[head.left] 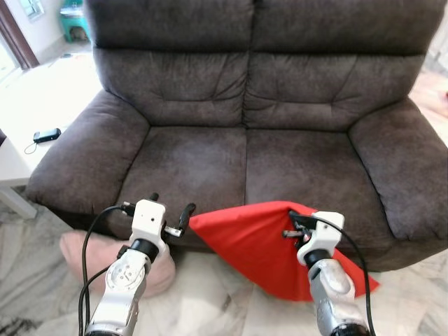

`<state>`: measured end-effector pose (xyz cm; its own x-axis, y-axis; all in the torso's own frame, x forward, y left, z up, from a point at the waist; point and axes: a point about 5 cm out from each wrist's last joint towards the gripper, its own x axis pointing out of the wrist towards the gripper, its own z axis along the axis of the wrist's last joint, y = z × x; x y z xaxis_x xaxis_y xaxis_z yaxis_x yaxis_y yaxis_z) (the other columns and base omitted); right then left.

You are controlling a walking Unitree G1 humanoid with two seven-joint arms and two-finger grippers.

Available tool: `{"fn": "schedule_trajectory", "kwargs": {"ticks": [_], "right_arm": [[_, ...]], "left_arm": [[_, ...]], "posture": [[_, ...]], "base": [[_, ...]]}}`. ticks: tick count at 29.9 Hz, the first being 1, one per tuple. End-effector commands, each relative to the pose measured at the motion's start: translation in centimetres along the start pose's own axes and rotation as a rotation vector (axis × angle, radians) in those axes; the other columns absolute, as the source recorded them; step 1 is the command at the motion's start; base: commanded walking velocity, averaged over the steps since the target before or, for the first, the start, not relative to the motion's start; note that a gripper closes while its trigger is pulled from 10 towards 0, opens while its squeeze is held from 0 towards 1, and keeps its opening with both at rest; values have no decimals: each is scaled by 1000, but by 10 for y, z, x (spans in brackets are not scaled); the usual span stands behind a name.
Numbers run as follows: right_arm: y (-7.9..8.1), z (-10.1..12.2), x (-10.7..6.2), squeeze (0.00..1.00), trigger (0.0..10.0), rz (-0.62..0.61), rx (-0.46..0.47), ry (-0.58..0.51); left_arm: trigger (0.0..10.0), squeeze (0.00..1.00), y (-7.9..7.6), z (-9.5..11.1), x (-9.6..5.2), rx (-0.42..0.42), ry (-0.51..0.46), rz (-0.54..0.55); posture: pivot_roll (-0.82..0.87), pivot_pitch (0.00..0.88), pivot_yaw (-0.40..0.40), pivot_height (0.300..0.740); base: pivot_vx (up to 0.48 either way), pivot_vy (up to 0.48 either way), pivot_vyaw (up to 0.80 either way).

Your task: Move the pillow to the sofa from floor

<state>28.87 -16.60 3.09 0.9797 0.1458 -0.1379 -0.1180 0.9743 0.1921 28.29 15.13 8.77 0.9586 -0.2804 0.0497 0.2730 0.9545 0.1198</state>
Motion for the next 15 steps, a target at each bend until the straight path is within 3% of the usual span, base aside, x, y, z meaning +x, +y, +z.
{"fn": "schedule_trajectory", "kwargs": {"ticks": [1, 8, 9, 12, 15], "right_arm": [[11, 30, 11, 0, 10000, 90, -30, -127], [16, 36, 7, 0, 10000, 281, -19, -108], [23, 35, 4, 0, 10000, 401, -31, -79], [28, 33, -1, 0, 10000, 501, -54, -43], [29, 32, -4, 0, 10000, 554, -56, -21]], "left_arm": [[10000, 0, 2, -6, -3, -2, 37, -6], [10000, 0, 5, -12, -10, 5, 97, -102], [10000, 0, 9, -14, -14, 13, 114, -121], [10000, 0, 15, -15, -19, 25, 136, -138], [10000, 0, 19, -16, -23, 31, 155, -158]], "posture": [[65, 84, 37, 740], [63, 92, 35, 740], [63, 92, 35, 740], [68, 96, 34, 740], [69, 97, 34, 740]], "base": [[0, 0, 0], [0, 0, 0], [0, 0, 0], [0, 0, 0], [0, 0, 0]]}}
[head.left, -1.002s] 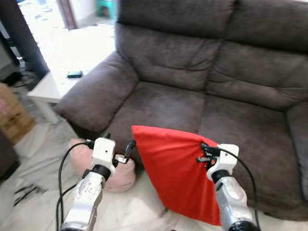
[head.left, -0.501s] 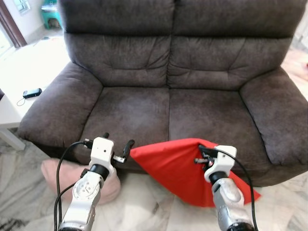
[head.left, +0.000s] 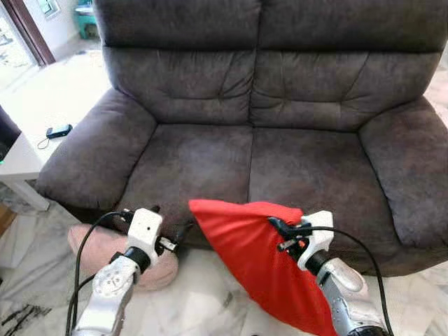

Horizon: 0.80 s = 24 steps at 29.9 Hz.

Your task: Move the pillow to the sofa from floor

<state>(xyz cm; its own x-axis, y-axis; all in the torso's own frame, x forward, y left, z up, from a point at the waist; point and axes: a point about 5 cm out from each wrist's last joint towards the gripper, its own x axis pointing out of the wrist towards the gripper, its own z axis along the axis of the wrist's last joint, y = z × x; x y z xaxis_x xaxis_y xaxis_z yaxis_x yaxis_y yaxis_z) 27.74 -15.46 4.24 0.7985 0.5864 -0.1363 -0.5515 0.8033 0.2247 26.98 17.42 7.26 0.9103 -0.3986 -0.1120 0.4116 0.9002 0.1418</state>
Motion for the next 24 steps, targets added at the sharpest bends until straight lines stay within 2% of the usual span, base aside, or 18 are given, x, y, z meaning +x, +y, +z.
{"fn": "schedule_trajectory", "kwargs": {"ticks": [1, 2, 10, 16, 20, 22, 24], "right_arm": [[12, 25, 8, 0, 10000, 125, -51, -91], [16, 23, 6, 0, 10000, 174, -57, -64], [30, 19, -6, 0, 10000, 365, -47, 23], [33, 13, -16, 0, 10000, 442, -61, 92], [36, 11, -26, 0, 10000, 513, -53, 147], [37, 11, -27, 0, 10000, 527, -54, 156], [41, 8, -34, 0, 10000, 591, -58, 191]], "left_arm": [[10000, 0, 4, -3, -8, 5, 35, -34], [10000, 0, 4, -4, -12, 0, 60, -82], [10000, 0, 7, -6, -29, -26, 150, -253], [10000, 0, 11, -6, -38, -19, 212, -336], [10000, 0, 7, -4, -51, -26, 288, -467], [10000, 0, 7, -4, -53, -24, 301, -482], [10000, 0, 8, -5, -62, 9, 360, -548]], "posture": [[70, 99, 32, 740], [72, 100, 31, 740], [78, 105, 30, 740], [80, 108, 28, 740], [82, 108, 29, 740], [82, 107, 29, 740], [90, 105, 28, 740]], "base": [[0, 0, 0], [0, 0, 0], [0, 0, 0], [0, 0, 0], [0, 0, 0], [0, 0, 0], [0, 0, 0]]}}
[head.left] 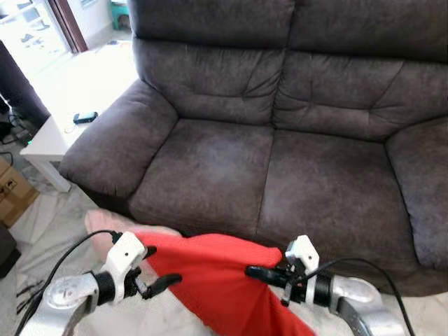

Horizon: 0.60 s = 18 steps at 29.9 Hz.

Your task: Move the pillow to the sofa from floor

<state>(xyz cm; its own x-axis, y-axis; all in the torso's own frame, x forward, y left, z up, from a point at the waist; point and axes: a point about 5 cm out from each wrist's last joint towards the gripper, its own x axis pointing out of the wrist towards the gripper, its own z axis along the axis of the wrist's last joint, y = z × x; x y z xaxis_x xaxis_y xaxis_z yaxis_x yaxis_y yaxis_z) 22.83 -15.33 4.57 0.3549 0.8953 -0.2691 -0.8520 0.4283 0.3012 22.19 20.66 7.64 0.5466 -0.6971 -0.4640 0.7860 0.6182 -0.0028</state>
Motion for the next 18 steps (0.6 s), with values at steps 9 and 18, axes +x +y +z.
{"fn": "schedule_trajectory", "kwargs": {"ticks": [9, 18], "right_arm": [[18, 15, -4, 0, 10000, 176, -73, -24], [20, 19, -5, 0, 10000, 206, -79, -29]], "left_arm": [[10000, 0, -18, -15, -25, 60, 227, -232], [10000, 0, -15, -31, -22, 289, 347, -204]], "posture": [[88, 100, 30, 740], [85, 88, 33, 740]], "base": [[0, 0, 0], [0, 0, 0]]}}
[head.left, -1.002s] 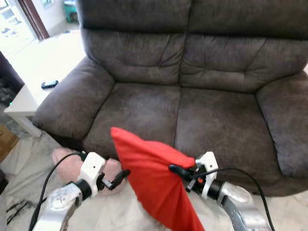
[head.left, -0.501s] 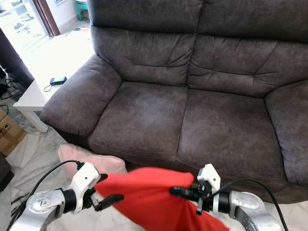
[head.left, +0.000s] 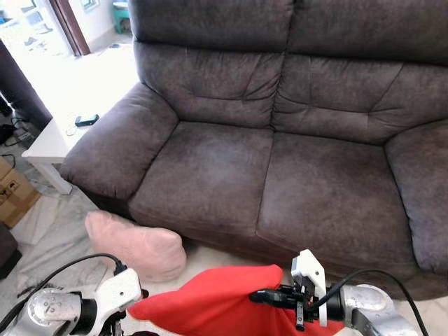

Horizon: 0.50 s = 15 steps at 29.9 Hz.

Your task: Move the pillow to the sofa from floor

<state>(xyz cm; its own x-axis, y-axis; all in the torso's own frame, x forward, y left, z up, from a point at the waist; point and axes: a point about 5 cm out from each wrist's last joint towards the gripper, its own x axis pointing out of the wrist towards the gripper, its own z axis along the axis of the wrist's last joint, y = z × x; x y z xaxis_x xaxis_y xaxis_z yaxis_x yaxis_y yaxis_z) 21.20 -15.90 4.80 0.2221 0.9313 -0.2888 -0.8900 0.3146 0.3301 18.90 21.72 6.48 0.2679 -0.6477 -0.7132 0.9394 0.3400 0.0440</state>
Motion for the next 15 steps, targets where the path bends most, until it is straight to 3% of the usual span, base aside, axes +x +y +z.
{"fn": "schedule_trajectory", "kwargs": {"ticks": [1, 8, 15], "right_arm": [[8, 25, 6, 0, 10000, 90, -85, -94], [11, 27, 2, 0, 10000, 131, -111, -88], [17, 30, -1, 0, 10000, 183, -129, -96]], "left_arm": [[10000, 0, 3, -12, 0, 89, 74, 47], [10000, 0, 10, -15, 0, 188, 44, 157], [10000, 0, 4, -27, 5, 184, 30, 139]], "posture": [[83, 84, 34, 740], [88, 78, 34, 740], [84, 72, 33, 740]], "base": [[0, 0, 0], [0, 0, 0], [0, 0, 0]]}}
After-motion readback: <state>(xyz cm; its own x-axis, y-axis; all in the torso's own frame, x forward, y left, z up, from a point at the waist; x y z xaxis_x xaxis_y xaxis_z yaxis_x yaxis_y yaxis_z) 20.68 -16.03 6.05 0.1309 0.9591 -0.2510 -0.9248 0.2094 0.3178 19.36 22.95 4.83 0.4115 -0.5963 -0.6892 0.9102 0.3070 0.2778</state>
